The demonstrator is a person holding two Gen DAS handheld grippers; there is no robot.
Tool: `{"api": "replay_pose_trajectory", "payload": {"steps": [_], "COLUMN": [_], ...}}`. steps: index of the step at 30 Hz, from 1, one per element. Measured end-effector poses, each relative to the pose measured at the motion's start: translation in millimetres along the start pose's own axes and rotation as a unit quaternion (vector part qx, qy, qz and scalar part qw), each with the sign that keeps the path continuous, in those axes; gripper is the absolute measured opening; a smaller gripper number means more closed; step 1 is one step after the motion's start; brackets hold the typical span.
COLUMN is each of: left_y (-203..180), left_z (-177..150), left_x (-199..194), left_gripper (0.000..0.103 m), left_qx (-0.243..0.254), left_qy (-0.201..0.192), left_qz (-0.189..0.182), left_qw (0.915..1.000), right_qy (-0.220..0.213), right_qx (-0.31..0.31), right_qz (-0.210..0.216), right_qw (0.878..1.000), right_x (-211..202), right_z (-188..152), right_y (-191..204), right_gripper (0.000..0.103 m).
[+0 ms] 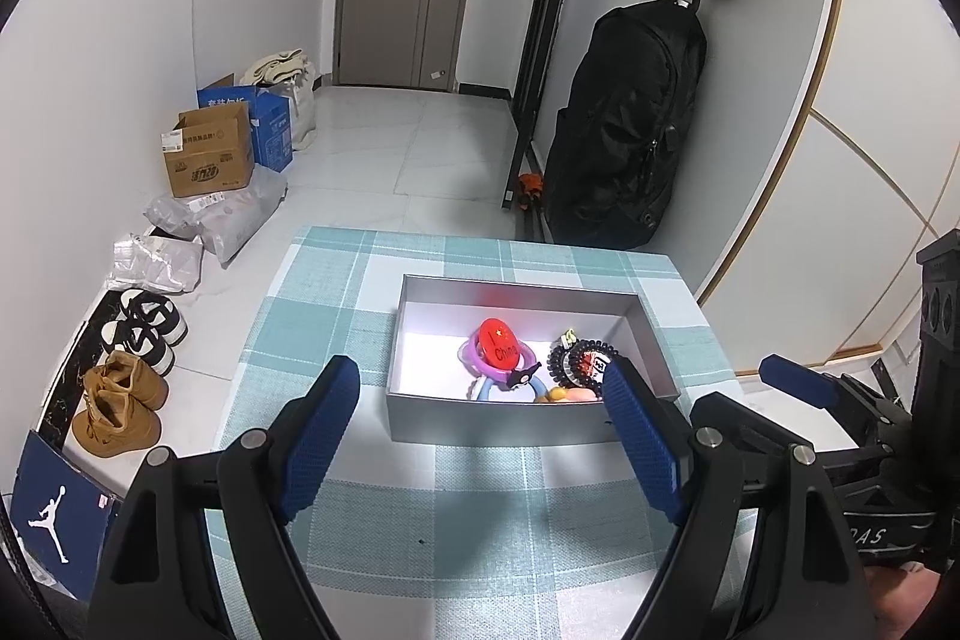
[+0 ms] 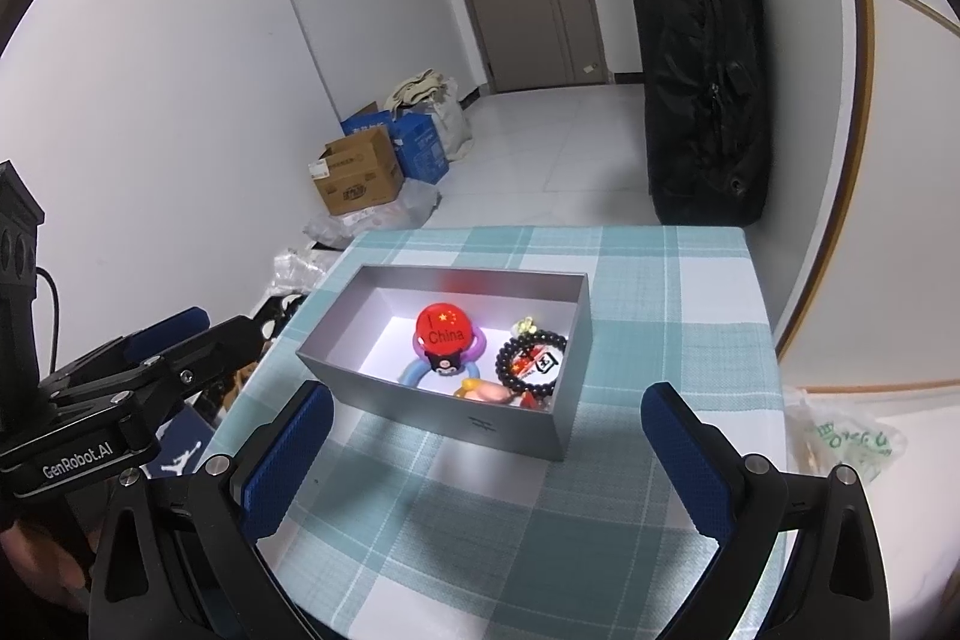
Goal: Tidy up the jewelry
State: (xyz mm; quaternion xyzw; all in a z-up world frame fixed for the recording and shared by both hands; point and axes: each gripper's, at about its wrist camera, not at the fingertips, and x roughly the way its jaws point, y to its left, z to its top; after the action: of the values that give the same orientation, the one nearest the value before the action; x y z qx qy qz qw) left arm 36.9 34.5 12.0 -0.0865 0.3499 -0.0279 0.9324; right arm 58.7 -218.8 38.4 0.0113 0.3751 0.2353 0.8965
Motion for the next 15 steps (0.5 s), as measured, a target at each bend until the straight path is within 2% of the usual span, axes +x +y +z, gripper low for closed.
{"api": "replay_pose_trajectory", "payload": {"steps": [15], "left_y": [0.3], "left_z": [0.5], "left_x": [0.3], "left_gripper": [0.08], "left_qx": [0.001], "left_qy": [0.001], "left_qz": [-0.001], "left_qw": [1.0], "right_qy": [0.002], "right_qx": [-0.002], "right_qz": [-0.003], "right_qw": [1.0], "right_x": [1.5], "right_z": [0.1], "right_y": [0.7], "right_gripper": [0.103]}}
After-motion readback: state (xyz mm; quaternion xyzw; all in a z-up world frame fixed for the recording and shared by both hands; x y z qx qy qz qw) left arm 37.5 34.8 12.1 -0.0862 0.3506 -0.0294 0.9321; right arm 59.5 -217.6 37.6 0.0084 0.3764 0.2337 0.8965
